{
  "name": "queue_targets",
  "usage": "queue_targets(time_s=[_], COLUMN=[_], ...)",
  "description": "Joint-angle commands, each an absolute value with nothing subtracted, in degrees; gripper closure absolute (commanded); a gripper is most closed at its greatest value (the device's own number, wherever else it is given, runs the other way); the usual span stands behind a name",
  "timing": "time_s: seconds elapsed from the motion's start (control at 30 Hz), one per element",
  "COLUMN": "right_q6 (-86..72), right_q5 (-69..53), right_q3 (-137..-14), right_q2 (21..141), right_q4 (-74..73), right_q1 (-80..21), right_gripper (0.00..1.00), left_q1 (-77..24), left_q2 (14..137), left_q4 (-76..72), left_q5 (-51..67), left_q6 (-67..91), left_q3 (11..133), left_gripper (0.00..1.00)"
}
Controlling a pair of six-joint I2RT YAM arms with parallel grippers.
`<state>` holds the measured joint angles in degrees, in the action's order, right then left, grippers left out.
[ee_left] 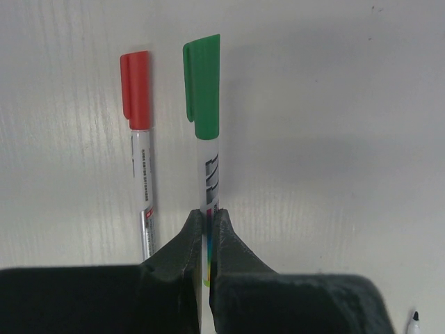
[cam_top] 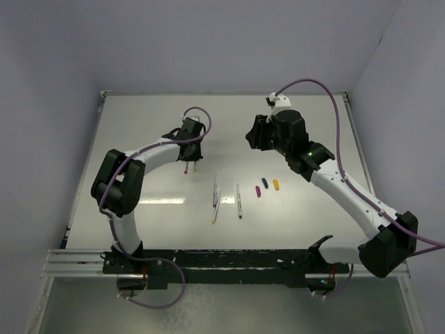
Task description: Insert the pens into the pen caps
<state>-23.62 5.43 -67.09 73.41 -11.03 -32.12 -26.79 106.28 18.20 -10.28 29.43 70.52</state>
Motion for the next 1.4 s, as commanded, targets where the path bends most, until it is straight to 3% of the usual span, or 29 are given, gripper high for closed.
queue_targets(time_s=[0.0,0.23,0.83,1.37], right_q6=[-24.2,-24.1,-24.3,-23.9], right_q5=[6.6,6.4,6.2,6.2], right_q3=[-66.9,-67.4,-67.7,-67.6], right_q2=[71.3,72.2,72.9,73.1], right_q4=[-9.1,-8.6,-6.4,-6.1], right_q1=[-32.0,-32.0,-31.9,-32.0], right_gripper=[0.55,0.56,0.57,0.57], left_q1=[-26.8,-26.8,-26.8,-26.8], left_q2=[107.3,107.7,109.2,107.0], left_q4=[18.8,19.8,20.3,19.9], left_q5=[-12.8,-12.9,-12.0,-8.4], left_q6=[29.5,28.5,26.8,24.4], left_q3=[71.2,71.0,71.8,76.9], left_gripper=[0.98,0.98,0.78,0.70])
